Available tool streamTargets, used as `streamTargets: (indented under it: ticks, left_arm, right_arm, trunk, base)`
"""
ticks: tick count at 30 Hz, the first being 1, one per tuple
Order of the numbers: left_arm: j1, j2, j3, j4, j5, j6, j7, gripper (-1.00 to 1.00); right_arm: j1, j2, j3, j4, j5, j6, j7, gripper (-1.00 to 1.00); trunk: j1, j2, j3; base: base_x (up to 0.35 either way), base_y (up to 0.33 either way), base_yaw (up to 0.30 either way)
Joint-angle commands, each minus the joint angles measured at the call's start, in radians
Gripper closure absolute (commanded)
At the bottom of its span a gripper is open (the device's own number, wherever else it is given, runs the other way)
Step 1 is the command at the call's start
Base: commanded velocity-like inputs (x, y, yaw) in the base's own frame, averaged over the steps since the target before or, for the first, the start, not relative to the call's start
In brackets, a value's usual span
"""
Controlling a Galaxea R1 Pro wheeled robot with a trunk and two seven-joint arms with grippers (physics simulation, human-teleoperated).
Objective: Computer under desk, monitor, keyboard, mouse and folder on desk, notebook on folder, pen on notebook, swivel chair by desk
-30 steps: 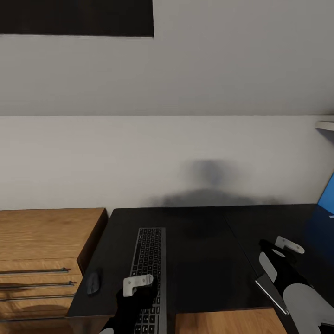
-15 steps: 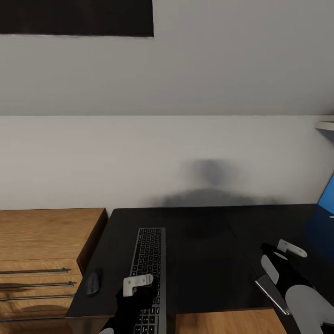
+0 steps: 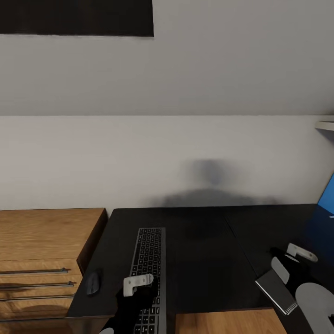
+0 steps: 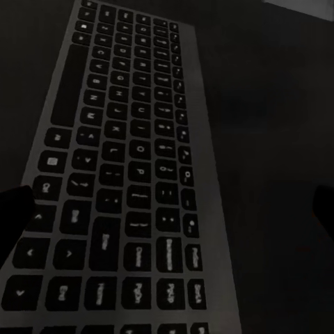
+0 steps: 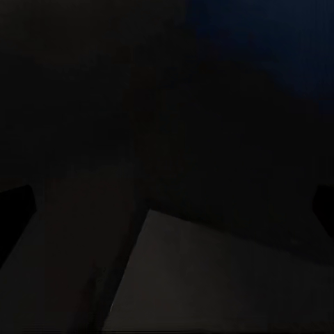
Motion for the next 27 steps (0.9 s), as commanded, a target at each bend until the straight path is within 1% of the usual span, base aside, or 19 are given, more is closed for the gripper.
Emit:
streamTargets:
  ticks: [1,3,4,7,10,11,14,21,27]
  left_arm:
    - [0.0,0.0,-0.001,-0.002,0.01,0.002,0.007,-1.0]
    - [0.0,0.0,-0.001,-0.002,0.01,0.002,0.007,-1.0]
    - [0.0,0.0,-0.001,-0.002,0.01,0.002,0.007,-1.0]
    - [0.0,0.0,-0.001,-0.002,0.01,0.002,0.007,-1.0]
    - [0.0,0.0,-0.001,-0.002,0.009,0.002,0.007,-1.0]
    - [0.0,0.0,-0.001,-0.002,0.009,0.002,0.007,-1.0]
    - [0.0,0.0,-0.001,-0.002,0.01,0.002,0.007,-1.0]
    - [0.0,0.0,0.0,-0.002,0.008,0.002,0.007,-1.0]
    - [0.0,0.0,0.0,-0.003,0.008,0.002,0.007,-1.0]
  right_arm:
    - [-0.003,-0.001,0.001,0.004,-0.013,0.005,-0.001,-1.0]
    - [-0.011,-0.004,0.001,0.022,-0.044,0.026,0.005,-1.0]
    - [-0.012,-0.005,0.001,0.024,-0.052,0.039,0.006,-1.0]
    - [-0.014,-0.011,0.001,0.028,-0.063,0.058,0.008,-1.0]
    - [-0.014,-0.013,0.001,0.029,-0.066,0.067,0.008,-1.0]
    - [-0.014,-0.015,0.001,0.027,-0.067,0.094,0.009,-1.0]
    - [-0.014,-0.016,0.001,0.025,-0.067,0.112,0.01,-1.0]
    - [-0.014,-0.017,0.001,0.024,-0.067,0.129,0.01,-1.0]
    - [-0.017,-0.032,0.001,0.021,-0.069,0.174,0.012,-1.0]
  trunk:
    - [0.0,-0.001,-0.001]
    - [0.0,-0.001,-0.001]
    - [0.0,-0.001,-0.001]
    - [0.0,-0.001,-0.001]
    - [0.0,-0.001,-0.001]
    - [0.0,-0.001,-0.001]
    - [0.0,-0.001,-0.001]
    - [0.0,-0.001,-0.001]
    - [0.0,-0.001,-0.001]
  base:
    - [0.0,0.0,0.0]
    - [0.0,0.0,0.0]
    - [0.0,0.0,0.0]
    - [0.0,0.0,0.0]
    - [0.0,0.0,0.0]
    - [0.0,0.0,0.0]
    - [0.0,0.0,0.0]
    - [0.0,0.0,0.0]
    - [0.0,0.0,0.0]
